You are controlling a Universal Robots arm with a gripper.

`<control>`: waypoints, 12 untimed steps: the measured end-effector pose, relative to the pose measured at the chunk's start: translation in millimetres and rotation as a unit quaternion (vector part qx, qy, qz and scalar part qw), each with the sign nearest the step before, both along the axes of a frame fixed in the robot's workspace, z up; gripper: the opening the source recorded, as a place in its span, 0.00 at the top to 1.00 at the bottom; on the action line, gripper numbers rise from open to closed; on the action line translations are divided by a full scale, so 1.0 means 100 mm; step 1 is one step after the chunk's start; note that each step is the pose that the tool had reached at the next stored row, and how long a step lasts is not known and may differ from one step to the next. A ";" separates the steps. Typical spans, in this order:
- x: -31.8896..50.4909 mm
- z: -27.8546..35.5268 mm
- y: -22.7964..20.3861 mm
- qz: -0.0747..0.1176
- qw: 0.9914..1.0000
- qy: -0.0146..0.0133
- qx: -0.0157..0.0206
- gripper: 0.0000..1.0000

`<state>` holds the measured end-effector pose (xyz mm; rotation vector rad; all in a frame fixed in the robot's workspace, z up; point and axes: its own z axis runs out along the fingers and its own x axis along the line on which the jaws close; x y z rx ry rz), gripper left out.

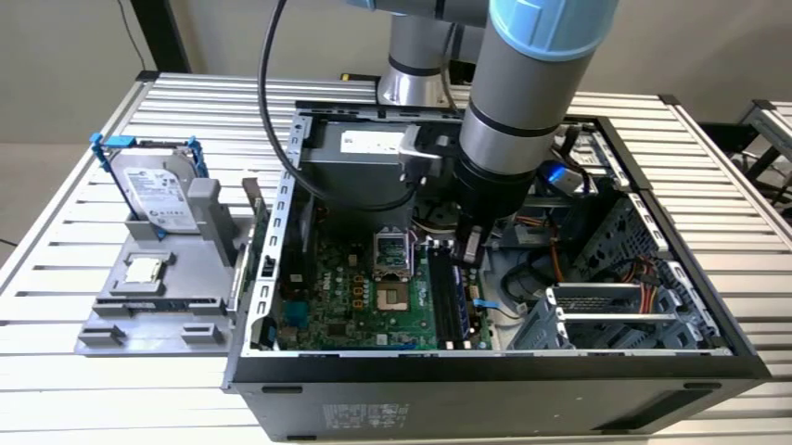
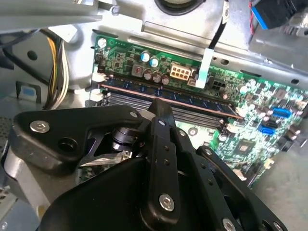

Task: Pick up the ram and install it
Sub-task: 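Press down the ram until it locks into place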

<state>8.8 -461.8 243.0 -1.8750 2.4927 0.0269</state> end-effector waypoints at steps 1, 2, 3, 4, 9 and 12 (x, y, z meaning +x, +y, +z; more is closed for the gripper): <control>0.000 0.000 0.000 0.009 1.000 0.000 0.000 1.00; 0.000 0.000 0.000 0.019 1.000 0.000 0.000 1.00; 0.000 0.000 0.000 0.027 1.000 0.000 0.000 1.00; 0.000 0.000 0.000 0.036 0.999 -0.001 0.000 1.00; 0.000 0.000 0.000 0.069 0.998 -0.001 0.000 1.00; 0.000 0.000 0.000 0.086 0.996 -0.002 0.000 1.00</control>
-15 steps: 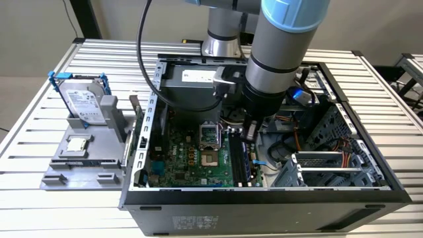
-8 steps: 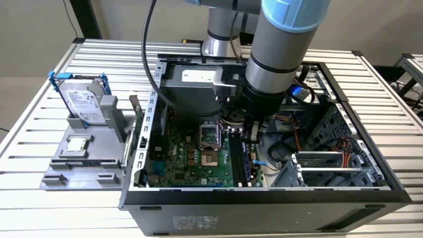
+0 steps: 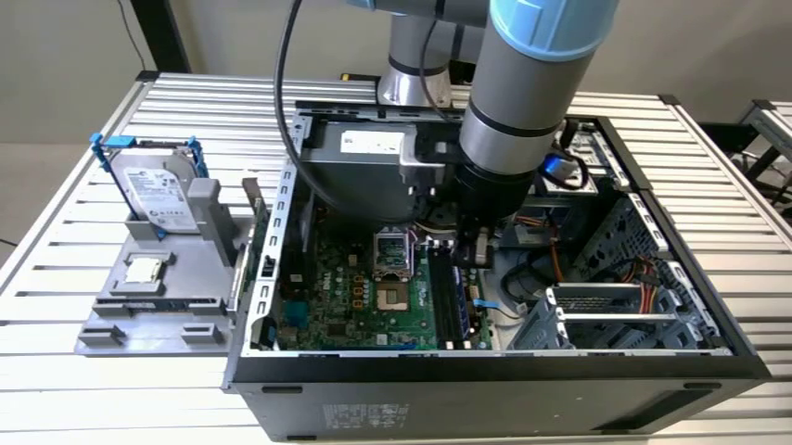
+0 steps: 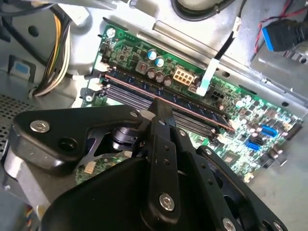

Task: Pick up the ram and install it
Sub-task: 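Press down the ram until it locks into place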

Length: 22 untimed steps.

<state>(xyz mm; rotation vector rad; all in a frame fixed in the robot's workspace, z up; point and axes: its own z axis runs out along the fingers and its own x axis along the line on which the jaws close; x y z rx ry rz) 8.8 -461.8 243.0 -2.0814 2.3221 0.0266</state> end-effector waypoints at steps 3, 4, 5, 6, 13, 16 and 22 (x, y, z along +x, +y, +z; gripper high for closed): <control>0.000 0.000 0.000 0.019 1.000 -0.003 0.000 1.00; 0.000 0.000 0.000 0.024 1.000 -0.005 0.000 1.00; 0.001 0.000 0.000 0.028 1.000 -0.006 -0.001 1.00; 0.001 0.000 0.000 0.033 0.999 -0.007 -0.001 1.00; -0.001 -0.031 -0.006 0.046 0.999 -0.008 -0.003 1.00; 0.001 -0.059 -0.035 0.047 0.999 -0.008 -0.003 1.00; 0.008 -0.079 -0.138 0.047 0.999 -0.006 -0.003 1.00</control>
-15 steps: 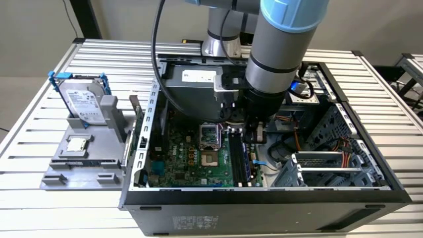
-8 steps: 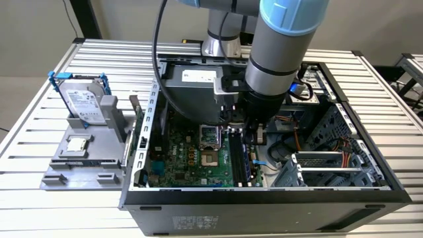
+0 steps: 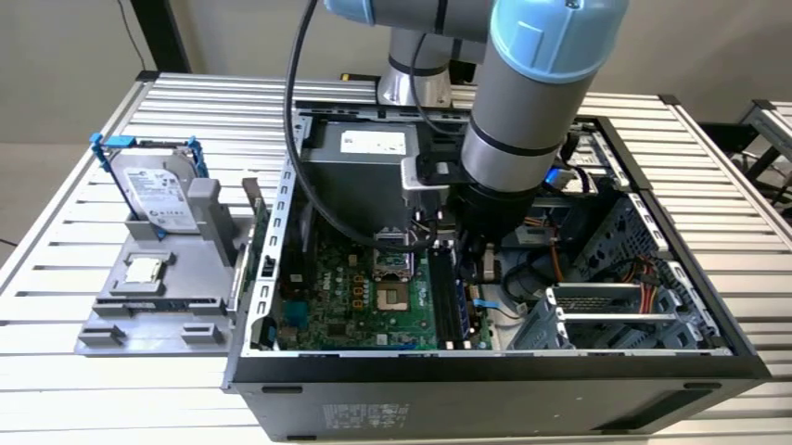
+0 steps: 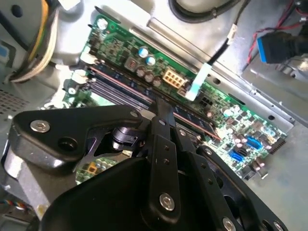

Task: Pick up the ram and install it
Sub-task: 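Press down the ram until it locks into place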

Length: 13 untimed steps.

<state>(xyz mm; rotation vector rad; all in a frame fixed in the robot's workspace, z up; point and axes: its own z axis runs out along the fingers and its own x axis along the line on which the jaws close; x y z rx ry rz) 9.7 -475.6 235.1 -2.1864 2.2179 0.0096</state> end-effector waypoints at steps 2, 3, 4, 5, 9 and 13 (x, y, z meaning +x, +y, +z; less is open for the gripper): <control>0.000 0.000 0.000 0.000 1.000 0.000 0.000 1.00; 0.001 -0.001 -0.003 0.000 1.000 0.000 0.000 1.00; 0.001 -0.001 -0.012 0.000 1.000 0.000 0.000 1.00; 0.001 -0.010 -0.019 0.000 1.000 0.000 0.000 1.00; 0.001 -0.075 -0.030 0.000 1.000 0.000 0.000 1.00; 0.001 -0.141 -0.032 0.000 1.000 0.000 -0.001 1.00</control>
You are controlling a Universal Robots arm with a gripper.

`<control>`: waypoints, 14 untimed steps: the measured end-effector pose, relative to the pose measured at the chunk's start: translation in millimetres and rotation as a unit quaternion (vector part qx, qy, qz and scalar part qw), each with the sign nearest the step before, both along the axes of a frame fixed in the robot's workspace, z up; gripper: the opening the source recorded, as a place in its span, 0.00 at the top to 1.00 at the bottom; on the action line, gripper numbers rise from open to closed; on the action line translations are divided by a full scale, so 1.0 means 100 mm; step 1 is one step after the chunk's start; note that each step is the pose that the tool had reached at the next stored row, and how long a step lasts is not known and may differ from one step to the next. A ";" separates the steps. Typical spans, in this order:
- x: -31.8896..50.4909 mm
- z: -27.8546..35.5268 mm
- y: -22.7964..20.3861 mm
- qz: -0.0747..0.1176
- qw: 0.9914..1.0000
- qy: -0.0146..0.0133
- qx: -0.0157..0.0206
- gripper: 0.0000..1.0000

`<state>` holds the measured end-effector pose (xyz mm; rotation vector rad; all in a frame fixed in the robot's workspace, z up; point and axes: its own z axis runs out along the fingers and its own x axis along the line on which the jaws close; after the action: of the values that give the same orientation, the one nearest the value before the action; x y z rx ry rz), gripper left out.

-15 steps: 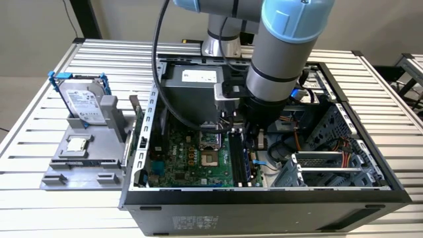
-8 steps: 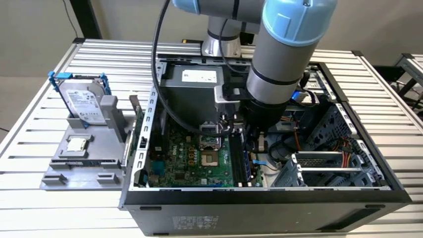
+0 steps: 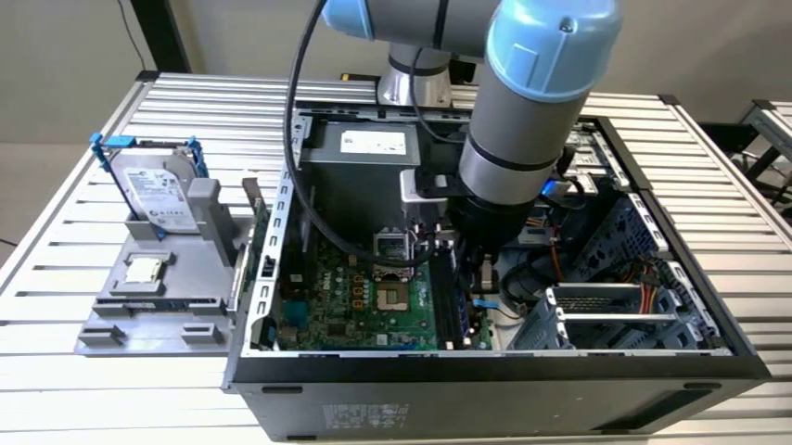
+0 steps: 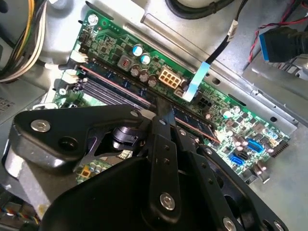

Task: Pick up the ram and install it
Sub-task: 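Press down the ram until it locks into place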

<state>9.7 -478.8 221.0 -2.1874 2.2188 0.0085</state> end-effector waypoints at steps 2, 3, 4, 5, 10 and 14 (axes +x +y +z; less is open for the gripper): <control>0.000 -0.037 0.000 0.000 1.000 0.000 0.000 1.00; 0.001 -0.048 0.001 0.000 1.000 0.000 0.000 1.00; 0.001 -0.048 0.003 0.000 1.000 0.000 -0.001 1.00; 0.002 -0.016 0.007 0.000 1.000 0.000 -0.001 1.00; 0.001 0.188 0.002 0.000 1.000 0.000 0.001 1.00; 0.001 0.369 0.002 0.000 1.000 0.000 0.001 1.00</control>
<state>9.8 -478.6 257.9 -2.1864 2.2179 0.0098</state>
